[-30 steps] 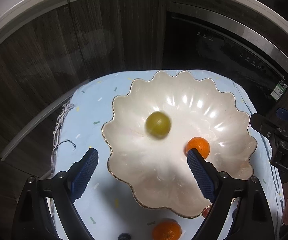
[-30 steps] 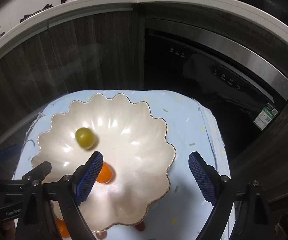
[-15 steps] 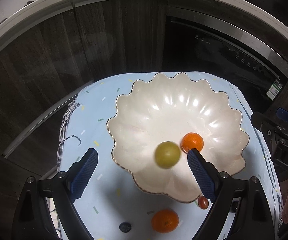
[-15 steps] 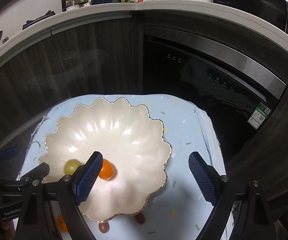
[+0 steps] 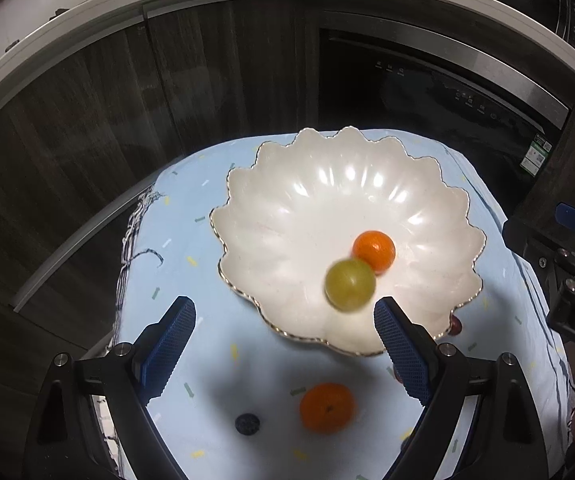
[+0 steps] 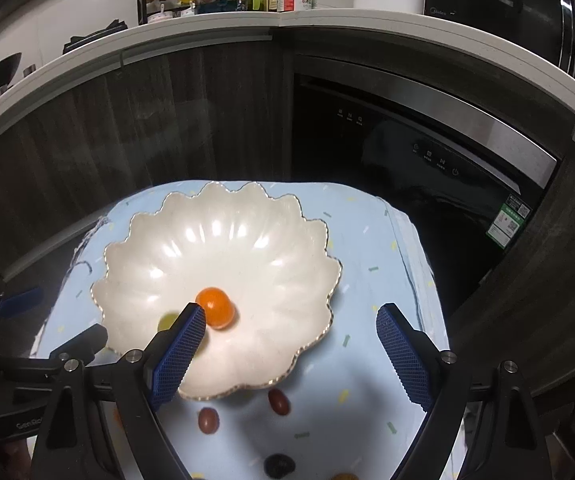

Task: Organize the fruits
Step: 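Open the left tool and right tool, dropping both fruits into the bowl, then grasp the second mandarin with the left tool while the right tool grasps the dark plum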

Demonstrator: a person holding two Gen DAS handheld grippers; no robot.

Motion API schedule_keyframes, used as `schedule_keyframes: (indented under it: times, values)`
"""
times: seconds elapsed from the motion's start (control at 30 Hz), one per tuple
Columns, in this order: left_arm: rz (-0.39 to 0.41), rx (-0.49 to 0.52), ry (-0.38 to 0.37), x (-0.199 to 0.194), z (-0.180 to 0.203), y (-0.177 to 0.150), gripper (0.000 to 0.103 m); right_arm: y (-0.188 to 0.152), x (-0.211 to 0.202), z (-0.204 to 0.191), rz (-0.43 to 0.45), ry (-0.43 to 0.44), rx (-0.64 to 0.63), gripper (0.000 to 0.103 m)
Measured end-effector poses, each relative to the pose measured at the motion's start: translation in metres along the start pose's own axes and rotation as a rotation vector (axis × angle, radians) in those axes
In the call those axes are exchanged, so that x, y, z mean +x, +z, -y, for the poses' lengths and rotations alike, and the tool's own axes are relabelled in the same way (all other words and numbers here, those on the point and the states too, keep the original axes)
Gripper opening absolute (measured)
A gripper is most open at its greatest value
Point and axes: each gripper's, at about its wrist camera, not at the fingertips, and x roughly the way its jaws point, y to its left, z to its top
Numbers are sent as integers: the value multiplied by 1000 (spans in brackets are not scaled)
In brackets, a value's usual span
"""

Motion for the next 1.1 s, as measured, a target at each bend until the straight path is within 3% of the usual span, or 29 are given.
schedule_keyframes:
  times: [0.53, 1.1]
  values:
    - [28, 7, -12, -7, 13, -43, 92, -41, -17, 0, 20, 2, -9, 88]
    - [60, 45, -8, 9, 26, -87, 92, -99, -10, 0, 45, -11, -42, 88]
